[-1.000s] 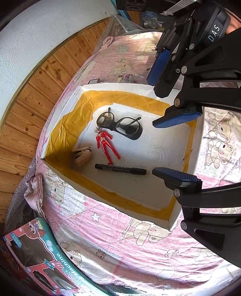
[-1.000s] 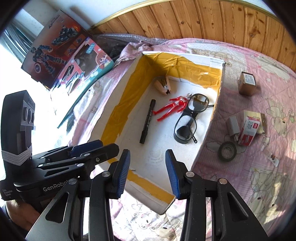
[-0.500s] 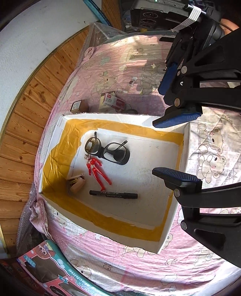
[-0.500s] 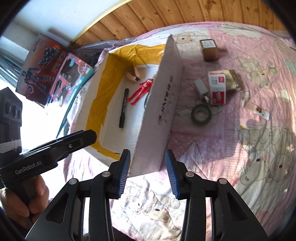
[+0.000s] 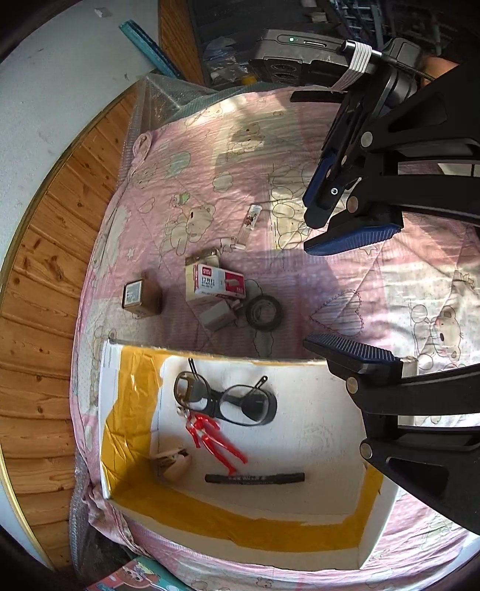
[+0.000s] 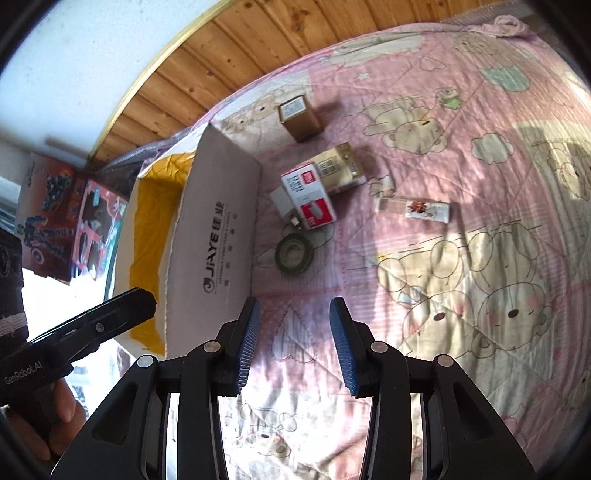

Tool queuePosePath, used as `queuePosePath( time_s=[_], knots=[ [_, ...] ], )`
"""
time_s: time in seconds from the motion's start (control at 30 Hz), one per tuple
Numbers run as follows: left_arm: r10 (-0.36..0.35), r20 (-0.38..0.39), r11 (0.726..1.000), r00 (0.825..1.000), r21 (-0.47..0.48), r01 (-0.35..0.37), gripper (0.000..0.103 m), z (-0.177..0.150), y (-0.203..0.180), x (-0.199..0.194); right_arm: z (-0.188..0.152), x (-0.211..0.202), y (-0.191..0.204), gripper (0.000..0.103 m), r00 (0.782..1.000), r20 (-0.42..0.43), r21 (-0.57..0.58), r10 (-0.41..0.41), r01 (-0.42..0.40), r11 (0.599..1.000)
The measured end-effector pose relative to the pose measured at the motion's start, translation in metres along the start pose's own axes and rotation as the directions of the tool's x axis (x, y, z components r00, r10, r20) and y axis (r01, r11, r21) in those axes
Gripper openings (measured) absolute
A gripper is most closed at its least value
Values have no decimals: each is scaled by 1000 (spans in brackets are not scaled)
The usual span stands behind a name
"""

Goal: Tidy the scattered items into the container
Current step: 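Withdraw both tools from the box toward the items on the bedspread, then grasp the clear tube with the right tool while the left tool grasps the red-white staples box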

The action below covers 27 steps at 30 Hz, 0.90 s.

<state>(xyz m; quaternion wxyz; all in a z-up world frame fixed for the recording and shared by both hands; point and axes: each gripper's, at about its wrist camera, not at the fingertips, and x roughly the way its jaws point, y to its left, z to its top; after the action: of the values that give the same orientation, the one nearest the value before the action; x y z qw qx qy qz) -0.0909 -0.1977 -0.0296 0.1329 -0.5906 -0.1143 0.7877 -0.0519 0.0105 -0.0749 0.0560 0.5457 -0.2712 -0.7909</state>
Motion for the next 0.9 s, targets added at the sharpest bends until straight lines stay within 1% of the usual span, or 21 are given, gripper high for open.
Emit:
queuePosePath(
  time_s=[0.13, 0.17, 0.23, 0.37, 0.43, 0.6, 0.67, 0.73, 0.83, 0.9],
  knots=[
    [0, -14, 999, 1000, 38, 0, 54, 16, -18, 22, 15, 3, -28, 42, 999, 12, 21, -44, 44, 999],
    [1, -20, 999, 1000, 44, 0, 54, 20, -21, 29, 18, 4, -33, 43, 999, 10, 15, -53, 53, 998],
    [2, -35, 999, 999, 47, -1, 55, 29, -26, 42, 26, 8, -39, 43, 997, 9, -22, -79, 79, 997],
    [9, -63, 999, 998, 46, -6, 56, 44, -32, 74, 40, 21, -45, 43, 991, 7, -137, -136, 136, 981],
    [26, -79, 999, 997, 48, -22, 57, 50, -34, 92, 47, 28, -49, 43, 987, 6, -189, -162, 160, 969],
    [74, -110, 997, 991, 11, -73, 57, 64, -25, 132, 62, 46, -52, 43, 983, 5, -324, -185, 176, 930],
    [63, -122, 998, 991, -15, -65, 57, 67, -20, 145, 65, 53, -52, 43, 982, 4, -380, -189, 177, 908],
    [72, -122, 996, 990, -35, -77, 57, 71, -17, 155, 66, 61, -52, 43, 982, -1, -431, -188, 169, 886],
    [66, -117, 996, 991, -48, -72, 57, 77, -15, 168, 67, 74, -51, 43, 982, -19, -492, -187, 154, 857],
    [47, -97, 998, 994, -33, -50, 57, 81, -19, 172, 66, 83, -52, 43, 979, -26, -523, -202, 159, 838]
  ],
)
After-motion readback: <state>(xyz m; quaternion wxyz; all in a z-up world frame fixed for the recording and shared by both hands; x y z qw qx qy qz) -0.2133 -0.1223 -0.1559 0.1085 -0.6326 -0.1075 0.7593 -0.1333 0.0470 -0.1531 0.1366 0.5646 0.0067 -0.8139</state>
